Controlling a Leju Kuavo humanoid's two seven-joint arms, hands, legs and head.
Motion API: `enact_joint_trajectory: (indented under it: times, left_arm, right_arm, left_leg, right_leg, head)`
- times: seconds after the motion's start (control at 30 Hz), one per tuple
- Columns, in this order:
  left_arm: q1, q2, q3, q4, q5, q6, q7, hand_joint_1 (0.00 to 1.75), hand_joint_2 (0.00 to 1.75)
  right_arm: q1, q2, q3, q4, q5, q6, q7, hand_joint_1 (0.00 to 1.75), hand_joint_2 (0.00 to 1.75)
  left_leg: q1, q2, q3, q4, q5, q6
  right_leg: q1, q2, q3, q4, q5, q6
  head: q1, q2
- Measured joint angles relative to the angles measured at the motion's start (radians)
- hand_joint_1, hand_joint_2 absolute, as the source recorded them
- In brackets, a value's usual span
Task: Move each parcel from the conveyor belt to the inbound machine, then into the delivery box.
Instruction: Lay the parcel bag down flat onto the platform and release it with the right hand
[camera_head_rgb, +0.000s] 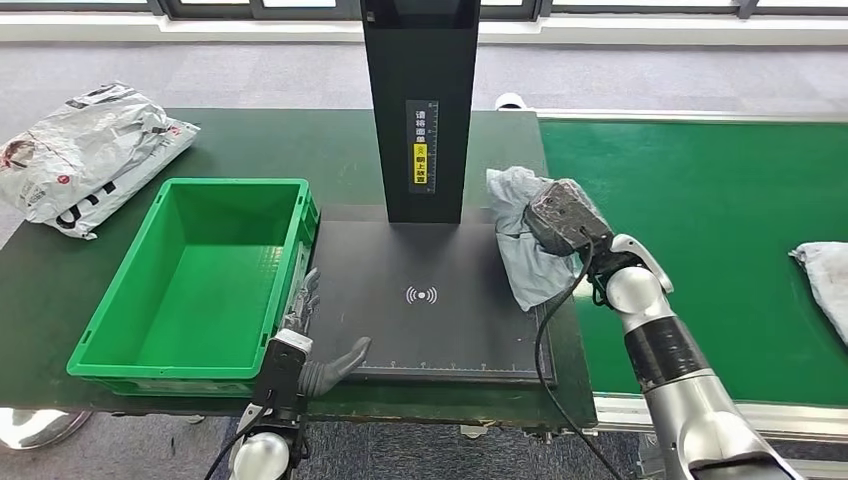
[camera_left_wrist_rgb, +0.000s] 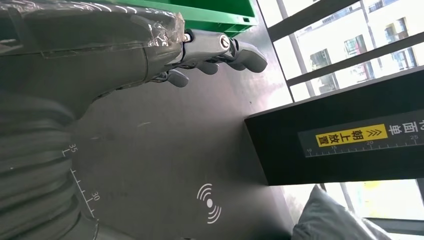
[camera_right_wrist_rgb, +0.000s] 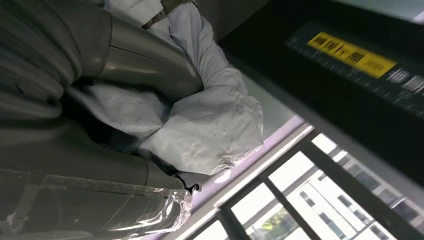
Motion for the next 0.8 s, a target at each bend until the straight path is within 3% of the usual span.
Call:
enact_joint_trajectory:
  times: [0.13, 0.47, 0.53, 0.6, 0.67, 0.8]
  left_arm:
    - [-0.007, 0.0, 0.0, 0.005, -0.001, -0.002, 0.0, 0.0, 1.75]
    - [-0.032, -0.001, 0.0, 0.03, -0.004, 0.001, 0.0, 0.0, 1.75]
    - [-0.037, -0.001, -0.001, 0.035, -0.003, 0.002, 0.0, 0.0, 1.75]
    - [-0.041, -0.002, -0.002, 0.04, -0.002, 0.001, 0.0, 0.0, 1.75]
    - [-0.044, -0.002, -0.006, 0.046, 0.0, 0.001, 0.0, 0.0, 1.75]
    - [-0.048, -0.002, -0.014, 0.059, 0.004, 0.001, 0.0, 0.0, 1.75]
  right_arm:
    - [-0.007, 0.025, 0.062, -0.018, -0.033, 0.004, 0.011, 1.75, 1.75]
    - [-0.103, 0.152, 0.194, 0.043, -0.162, -0.061, 0.039, 1.75, 1.75]
    - [-0.135, 0.18, 0.197, 0.086, -0.191, -0.074, 0.052, 1.3, 1.75]
    - [-0.169, 0.206, 0.197, 0.141, -0.223, -0.08, 0.064, 0.43, 1.75]
    - [-0.201, 0.226, 0.197, 0.198, -0.243, -0.085, 0.068, 0.0, 1.75]
    - [-0.247, 0.256, 0.197, 0.32, -0.265, -0.088, 0.07, 0.0, 1.75]
  left_leg:
    - [0.0, 0.001, 0.0, 0.0, 0.0, 0.0]
    - [0.002, 0.001, -0.001, 0.0, 0.001, -0.002]
    - [0.002, 0.001, -0.001, 0.0, 0.001, -0.002]
    - [0.002, 0.001, -0.001, 0.0, 0.001, -0.002]
    - [0.002, 0.001, -0.001, 0.0, 0.002, -0.002]
    - [0.002, 0.001, -0.001, 0.0, 0.002, -0.002]
  right_leg:
    - [0.0, 0.001, 0.0, 0.0, 0.0, 0.0]
    - [0.002, 0.001, -0.002, 0.001, 0.001, -0.002]
    - [0.002, 0.001, -0.002, 0.001, 0.001, -0.002]
    - [0.002, 0.001, -0.002, 0.001, 0.001, -0.002]
    - [0.002, 0.001, -0.002, 0.001, 0.001, -0.002]
    - [0.002, 0.001, -0.002, 0.001, 0.002, -0.003]
  head:
    - [0.0, 0.0]
    - [0.0, 0.0]
    - [0.0, 0.0]
    - [0.0, 0.0]
    - [0.0, 0.0]
    - [0.0, 0.0]
